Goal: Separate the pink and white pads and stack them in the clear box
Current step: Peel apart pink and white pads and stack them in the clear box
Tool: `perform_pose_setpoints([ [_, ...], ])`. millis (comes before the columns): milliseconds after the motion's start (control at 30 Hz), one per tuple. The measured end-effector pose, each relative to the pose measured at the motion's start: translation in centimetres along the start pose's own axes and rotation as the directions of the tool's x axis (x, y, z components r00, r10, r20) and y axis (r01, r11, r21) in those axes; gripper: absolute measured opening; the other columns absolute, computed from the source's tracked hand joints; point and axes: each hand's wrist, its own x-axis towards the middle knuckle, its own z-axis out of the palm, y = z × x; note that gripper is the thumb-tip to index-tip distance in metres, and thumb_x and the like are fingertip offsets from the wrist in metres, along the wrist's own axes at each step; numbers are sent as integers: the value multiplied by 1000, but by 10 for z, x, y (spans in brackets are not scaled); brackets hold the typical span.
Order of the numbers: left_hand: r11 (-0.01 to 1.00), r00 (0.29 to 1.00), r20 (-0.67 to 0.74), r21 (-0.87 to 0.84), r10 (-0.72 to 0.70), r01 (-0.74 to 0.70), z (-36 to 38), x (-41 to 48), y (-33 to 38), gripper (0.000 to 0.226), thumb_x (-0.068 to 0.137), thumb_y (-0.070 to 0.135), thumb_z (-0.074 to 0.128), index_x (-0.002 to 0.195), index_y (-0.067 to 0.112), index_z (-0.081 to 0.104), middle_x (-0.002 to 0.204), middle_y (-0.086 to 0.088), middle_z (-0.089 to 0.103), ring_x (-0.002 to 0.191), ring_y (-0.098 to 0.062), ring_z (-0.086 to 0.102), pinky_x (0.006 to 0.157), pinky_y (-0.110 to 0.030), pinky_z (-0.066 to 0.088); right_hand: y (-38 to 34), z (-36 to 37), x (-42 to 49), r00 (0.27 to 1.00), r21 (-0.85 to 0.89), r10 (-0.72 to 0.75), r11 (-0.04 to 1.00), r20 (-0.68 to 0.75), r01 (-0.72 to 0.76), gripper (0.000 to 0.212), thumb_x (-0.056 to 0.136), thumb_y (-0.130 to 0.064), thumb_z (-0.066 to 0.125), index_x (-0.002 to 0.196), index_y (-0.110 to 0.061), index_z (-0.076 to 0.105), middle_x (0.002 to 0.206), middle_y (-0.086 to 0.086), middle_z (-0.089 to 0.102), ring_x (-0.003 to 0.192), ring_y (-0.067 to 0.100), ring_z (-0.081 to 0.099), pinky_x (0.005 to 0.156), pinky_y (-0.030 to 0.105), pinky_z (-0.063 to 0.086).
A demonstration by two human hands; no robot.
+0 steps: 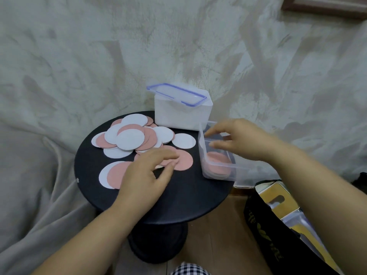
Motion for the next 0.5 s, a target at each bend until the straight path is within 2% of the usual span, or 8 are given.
perform_pose_setpoints([
  [67, 993, 998, -42, 108, -36, 40, -22, -7, -10, 21, 80, 23, 55, 95, 25, 69, 100, 22, 62, 100, 6, 51, 86, 2, 29, -18, 6, -4, 994, 86, -58, 994, -89, 66, 23, 86, -30, 63, 109, -29, 66, 107, -11, 62, 91, 0, 53, 90, 23, 45],
  [100, 985, 997, -46, 160, -57, 63, -32, -11, -16, 24, 78, 24, 53, 96, 23, 69, 103, 18, 63, 100, 4, 51, 87, 2, 27, -28, 10, -6, 991, 104, -89, 990, -102, 99, 23, 85, -31, 63, 108, -31, 66, 105, -12, 62, 89, -3, 53, 86, 18, 44],
  [167, 953, 994, -21, 281, -109, 110, -47, -19, -29, 32, 77, 26, 52, 101, 17, 70, 111, 6, 65, 107, -9, 54, 93, -9, 29, -46, 22, -6, 984, 141, -153, 976, -90, 165, 23, 86, -32, 63, 108, -31, 66, 103, -15, 62, 83, -12, 50, 78, 8, 39],
  [200, 933, 991, 4, 339, -134, 125, -52, -25, -36, 35, 77, 28, 51, 104, 15, 69, 116, 1, 64, 113, -16, 55, 96, -17, 30, -55, 30, -6, 982, 152, -179, 970, -65, 187, 24, 86, -33, 62, 109, -30, 66, 105, -16, 62, 84, -14, 49, 78, 8, 38],
  [300, 885, 977, 101, 448, -189, 125, -54, -39, -47, 39, 84, 37, 53, 110, 12, 68, 125, -8, 61, 123, -24, 51, 103, -30, 27, -74, 60, -1, 978, 125, -207, 971, 34, 201, 37, 88, -35, 58, 124, -28, 57, 129, -12, 54, 116, 0, 46, 98, 20, 36],
  [367, 873, 974, 153, 482, -164, 71, -51, -46, -51, 52, 80, 48, 41, 107, 13, 70, 122, -8, 63, 120, -26, 54, 104, -37, 25, -79, 82, 4, 982, 64, -178, 983, 67, 173, 50, 90, -37, 55, 137, -24, 42, 147, -5, 36, 135, 10, 29, 112, 27, 24],
  [433, 882, 979, 160, 470, -127, 37, -50, -48, -51, 54, 79, 48, 37, 104, 15, 71, 119, -6, 65, 116, -24, 57, 103, -41, 26, -77, 99, 6, 991, 8, -104, 995, 79, 104, 58, 92, -38, 50, 143, -21, 30, 154, -1, 18, 141, 14, 12, 116, 31, 16],
  [500, 902, 985, 149, 432, -87, 14, -51, -49, -50, 50, 80, 46, 38, 101, 17, 72, 115, -4, 67, 113, -20, 59, 102, -43, 28, -71, 109, 4, 997, -17, -23, 1000, 79, 24, 57, 95, -40, 45, 145, -20, 26, 156, -1, 12, 143, 15, 8, 115, 34, 18],
])
